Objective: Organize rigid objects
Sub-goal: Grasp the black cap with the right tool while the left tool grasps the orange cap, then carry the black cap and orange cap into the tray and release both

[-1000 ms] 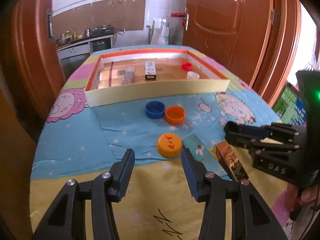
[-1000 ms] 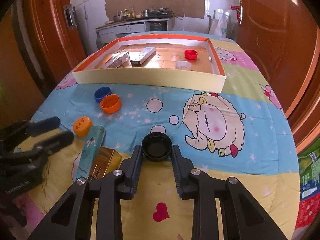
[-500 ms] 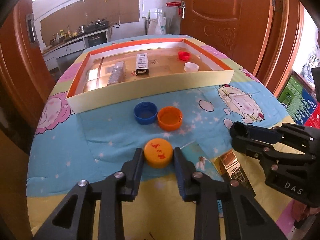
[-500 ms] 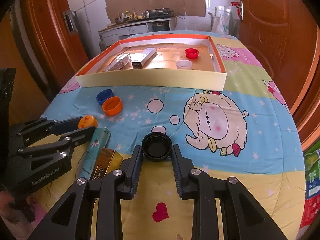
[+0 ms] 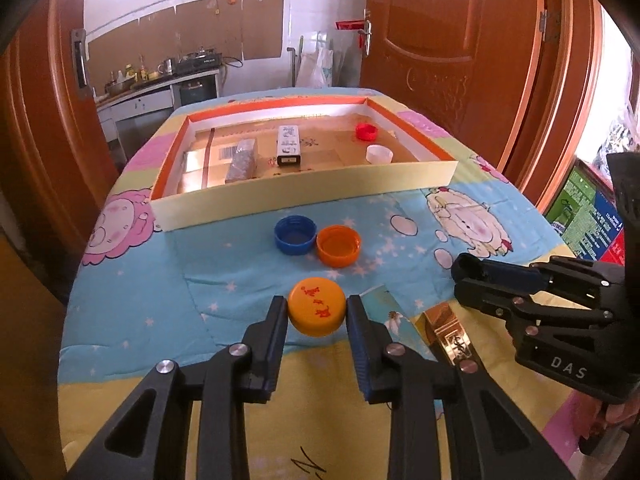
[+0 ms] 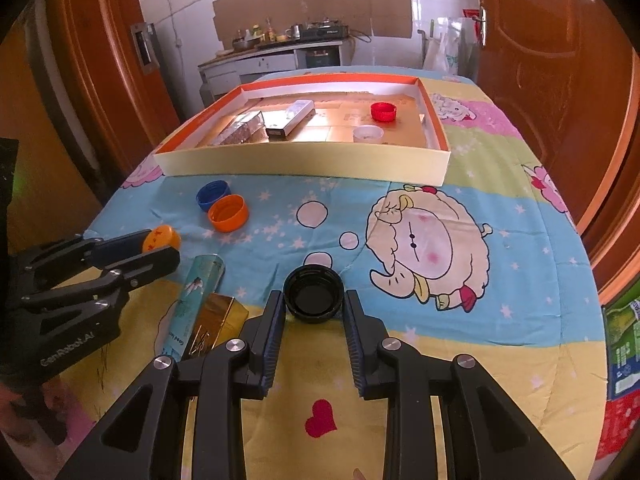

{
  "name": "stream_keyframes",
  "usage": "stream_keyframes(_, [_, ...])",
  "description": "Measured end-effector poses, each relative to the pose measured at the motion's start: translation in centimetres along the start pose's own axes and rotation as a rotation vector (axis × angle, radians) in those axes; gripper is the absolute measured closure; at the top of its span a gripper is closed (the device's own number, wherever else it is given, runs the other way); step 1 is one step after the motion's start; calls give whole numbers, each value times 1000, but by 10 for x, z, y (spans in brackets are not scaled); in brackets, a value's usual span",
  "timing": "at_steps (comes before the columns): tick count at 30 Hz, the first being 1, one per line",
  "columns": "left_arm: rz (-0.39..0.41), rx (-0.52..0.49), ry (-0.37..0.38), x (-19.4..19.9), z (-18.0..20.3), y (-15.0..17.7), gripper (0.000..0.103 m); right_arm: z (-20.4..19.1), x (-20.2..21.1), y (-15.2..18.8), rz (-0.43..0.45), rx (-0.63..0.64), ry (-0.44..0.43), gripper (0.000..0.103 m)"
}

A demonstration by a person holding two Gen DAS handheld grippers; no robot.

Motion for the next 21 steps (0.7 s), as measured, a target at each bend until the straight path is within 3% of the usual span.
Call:
stream_keyframes(7, [59, 15, 4, 19, -3, -18, 72, 0, 13, -8, 29, 17, 5, 73])
stream_keyframes(21, [149, 3, -35, 24, -19, -79, 72, -11, 31, -73, 133, 140, 26, 73])
Point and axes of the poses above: each gripper's, at about its wrist camera, not at the fingertips, and x roughly against the way its jaws point, z to its right, y to its underside, the point moved 4 cm from there along -x, roughly the way its jaws point, and after that the axes turned 12 degrees about z, right-handed, at the moved point
